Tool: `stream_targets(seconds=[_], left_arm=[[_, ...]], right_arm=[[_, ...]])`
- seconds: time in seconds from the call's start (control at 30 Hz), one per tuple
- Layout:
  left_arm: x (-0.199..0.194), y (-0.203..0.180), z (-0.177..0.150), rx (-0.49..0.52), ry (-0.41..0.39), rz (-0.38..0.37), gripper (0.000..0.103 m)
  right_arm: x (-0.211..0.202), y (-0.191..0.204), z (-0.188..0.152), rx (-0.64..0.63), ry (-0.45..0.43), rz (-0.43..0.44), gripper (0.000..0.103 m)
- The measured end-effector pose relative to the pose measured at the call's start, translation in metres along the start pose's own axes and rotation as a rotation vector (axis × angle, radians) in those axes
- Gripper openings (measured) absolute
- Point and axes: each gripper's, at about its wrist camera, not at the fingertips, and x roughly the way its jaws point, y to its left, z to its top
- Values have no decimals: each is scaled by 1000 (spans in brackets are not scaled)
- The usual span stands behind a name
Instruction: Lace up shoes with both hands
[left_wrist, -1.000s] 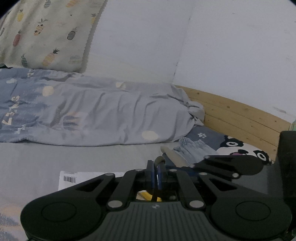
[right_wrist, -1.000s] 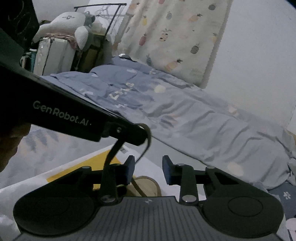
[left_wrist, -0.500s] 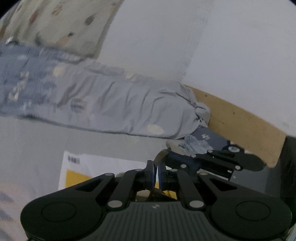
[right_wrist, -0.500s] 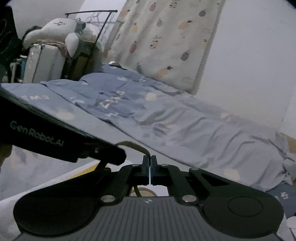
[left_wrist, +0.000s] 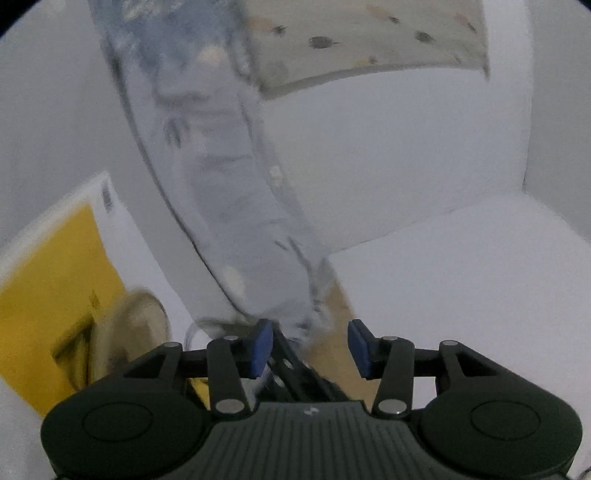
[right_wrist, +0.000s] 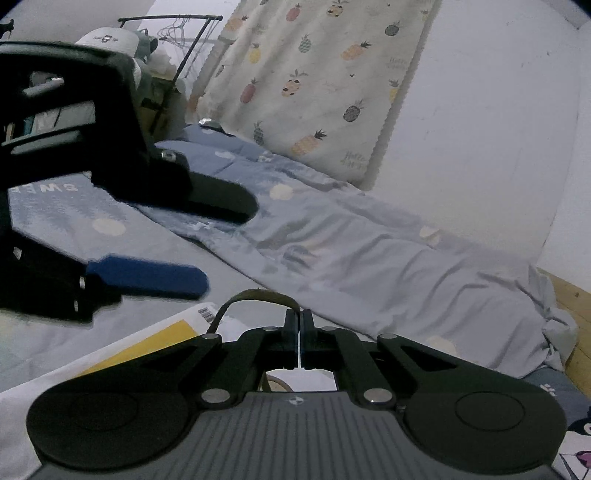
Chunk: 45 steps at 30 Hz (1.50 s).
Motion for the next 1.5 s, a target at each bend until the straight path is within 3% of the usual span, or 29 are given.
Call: stream_targets(seconds=[0.1,0.33,0.7,0.77,0.8,0.93,1.03,1.23,1.4,1.5], left_arm=[[4,15,-5,-129,12,-27,43],[7,33,-10,-246,-59,-8,43],[2,30,-5,-224,-198,71,41],[1,31,-2,-219,-214,78,38],[1,30,-1,-215,-218,77,31],[-1,27,3,-173,-229,96,19],[-2,21,7,-94,-243,144,15],[0,-14,5,225,-250,269,12],[0,-25,3,341,-269,299,11],[0,-26,2,353,-279,305,11]], right_arm=[[2,0,0,1,3,-2,0],[1,-3,2,7,-6,23,0],[-5,-1,-2,-1,-19,48,0],[-10,1,-4,0,-19,54,0],[-11,1,-5,0,-20,56,0],[-15,2,-8,5,-10,56,0],[-15,0,-11,20,7,56,0],[-5,-12,-23,107,66,86,0],[-4,-17,-28,140,87,92,0],[-5,-18,-28,142,92,97,0]])
